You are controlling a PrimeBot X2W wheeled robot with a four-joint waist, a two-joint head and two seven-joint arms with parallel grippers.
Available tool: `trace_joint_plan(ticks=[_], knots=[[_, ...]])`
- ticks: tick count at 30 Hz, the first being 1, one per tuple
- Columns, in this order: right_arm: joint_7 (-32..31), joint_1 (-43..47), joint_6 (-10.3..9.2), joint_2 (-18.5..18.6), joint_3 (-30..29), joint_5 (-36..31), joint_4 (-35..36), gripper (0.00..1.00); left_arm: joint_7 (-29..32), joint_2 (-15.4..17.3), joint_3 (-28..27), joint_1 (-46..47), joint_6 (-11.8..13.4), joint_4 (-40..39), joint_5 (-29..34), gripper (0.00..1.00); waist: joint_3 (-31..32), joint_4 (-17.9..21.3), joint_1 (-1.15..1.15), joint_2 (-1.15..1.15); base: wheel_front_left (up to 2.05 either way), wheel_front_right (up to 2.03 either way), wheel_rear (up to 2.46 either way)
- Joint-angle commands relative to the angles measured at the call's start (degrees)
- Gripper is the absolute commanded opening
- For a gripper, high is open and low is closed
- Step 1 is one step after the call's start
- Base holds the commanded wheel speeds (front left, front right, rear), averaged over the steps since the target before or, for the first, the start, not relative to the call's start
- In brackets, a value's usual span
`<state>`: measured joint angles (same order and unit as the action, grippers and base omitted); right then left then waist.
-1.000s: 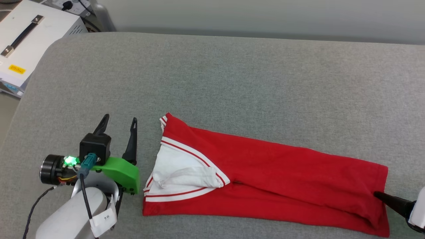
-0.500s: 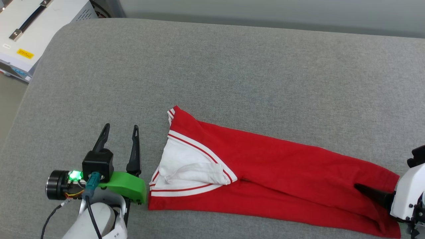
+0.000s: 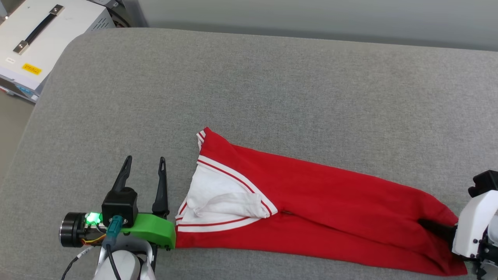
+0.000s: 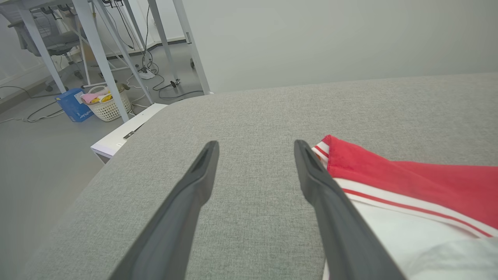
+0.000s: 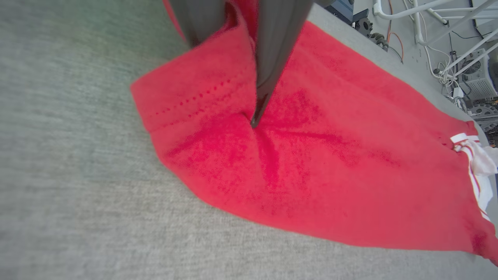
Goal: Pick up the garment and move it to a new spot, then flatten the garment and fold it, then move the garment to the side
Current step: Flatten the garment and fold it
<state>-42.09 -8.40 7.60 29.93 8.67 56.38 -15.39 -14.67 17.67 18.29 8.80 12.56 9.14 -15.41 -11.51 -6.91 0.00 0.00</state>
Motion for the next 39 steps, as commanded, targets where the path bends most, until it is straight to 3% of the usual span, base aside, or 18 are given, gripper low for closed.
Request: trace_joint_plan(ticks=[1, 11, 15, 22, 27, 32, 39], knots=[[0.13, -0.36, -0.11, 1.48, -0.53, 0.62, -1.06, 0.0, -0.32, -0.65, -0.8, -1.26, -0.64, 0.06, 1.1, 1.0, 0.57, 0.17, 0.0, 0.0, 0.0, 0.0, 0.0], [-3.48, 0.56, -0.11, 12.64, -4.39, -1.79, -1.78, 0.0, -0.32, -3.34, -4.88, -3.73, -3.59, 0.15, 5.23, 1.0, 3.22, 0.38, 0.0, 0.0, 0.0, 0.0, 0.0], [-6.37, 1.79, -0.11, 12.66, -3.29, -0.68, 3.92, 0.0, -0.32, -4.12, -6.22, -5.09, -4.27, 0.09, 6.07, 1.0, 4.29, 0.77, 0.0, 0.0, 0.0, 0.0, 0.0], [-11.66, 0.82, -0.11, 7.93, -1.61, 0.94, 15.36, 0.0, -0.32, -5.62, -7.31, -5.77, -5.82, 0.36, 7.46, 1.0, 4.66, 0.71, 0.0, 0.0, 0.0, 0.0, 0.0], [-14.74, -3.6, -0.11, 2.88, 1.11, -0.97, 18.83, 0.0, -0.32, -6.97, -7.26, -4.43, -6.86, 0.37, 8.62, 1.0, 3.19, -0.35, 0.0, 0.0, 0.0, 0.0, 0.0], [-16.33, -10.73, -0.11, -1.7, 7.28, -4.24, 18.14, 0.0, -0.33, -8.2, -7.62, -2.81, -7.84, 0.49, 9.37, 1.0, 1.21, -1.61, 0.0, 0.0, 0.0, 0.0, 0.0], [-14.51, -20.39, -0.11, -6.85, 17.15, -7.87, 11.96, 0.0, -0.33, -9.62, -8.58, -1.06, -8.97, 0.76, 10.15, 1.0, -1.66, -3.06, 0.0, 0.0, 0.0, 0.0, 0.0]])
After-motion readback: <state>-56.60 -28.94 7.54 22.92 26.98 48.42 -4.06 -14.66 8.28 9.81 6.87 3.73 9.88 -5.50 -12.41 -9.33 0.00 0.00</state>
